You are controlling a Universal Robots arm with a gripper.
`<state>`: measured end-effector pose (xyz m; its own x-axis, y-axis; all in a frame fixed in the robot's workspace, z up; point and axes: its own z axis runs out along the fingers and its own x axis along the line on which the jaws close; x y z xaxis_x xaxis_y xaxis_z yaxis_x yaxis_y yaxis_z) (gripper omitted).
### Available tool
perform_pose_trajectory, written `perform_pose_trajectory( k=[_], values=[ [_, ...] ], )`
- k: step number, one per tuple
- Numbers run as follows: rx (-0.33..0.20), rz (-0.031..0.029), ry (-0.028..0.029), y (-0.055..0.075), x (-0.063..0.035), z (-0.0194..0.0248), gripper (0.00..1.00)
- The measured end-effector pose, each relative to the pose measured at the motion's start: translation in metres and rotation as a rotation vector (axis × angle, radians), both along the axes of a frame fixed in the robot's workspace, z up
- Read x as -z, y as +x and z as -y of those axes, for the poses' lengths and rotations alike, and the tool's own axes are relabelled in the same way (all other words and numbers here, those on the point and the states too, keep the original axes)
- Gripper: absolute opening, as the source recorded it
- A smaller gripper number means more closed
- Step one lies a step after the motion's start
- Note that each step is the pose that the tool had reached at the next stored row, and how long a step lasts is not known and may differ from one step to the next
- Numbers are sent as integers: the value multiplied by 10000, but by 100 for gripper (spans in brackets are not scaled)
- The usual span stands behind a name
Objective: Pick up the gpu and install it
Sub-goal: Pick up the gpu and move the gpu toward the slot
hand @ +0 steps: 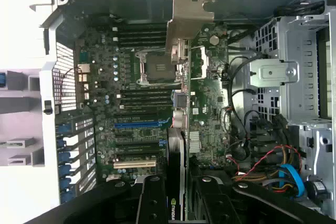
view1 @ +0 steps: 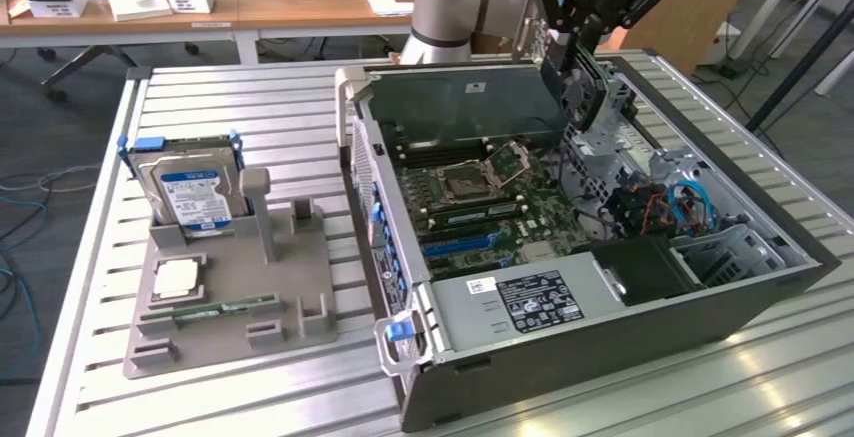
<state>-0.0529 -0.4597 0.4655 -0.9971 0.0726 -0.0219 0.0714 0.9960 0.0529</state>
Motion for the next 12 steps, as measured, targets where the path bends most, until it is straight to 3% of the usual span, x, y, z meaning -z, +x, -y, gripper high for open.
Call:
perform_pose_trajectory(
  k=[12],
  values=[
    [-163, 0, -2, 2, 0, 0, 26]
  ],
)
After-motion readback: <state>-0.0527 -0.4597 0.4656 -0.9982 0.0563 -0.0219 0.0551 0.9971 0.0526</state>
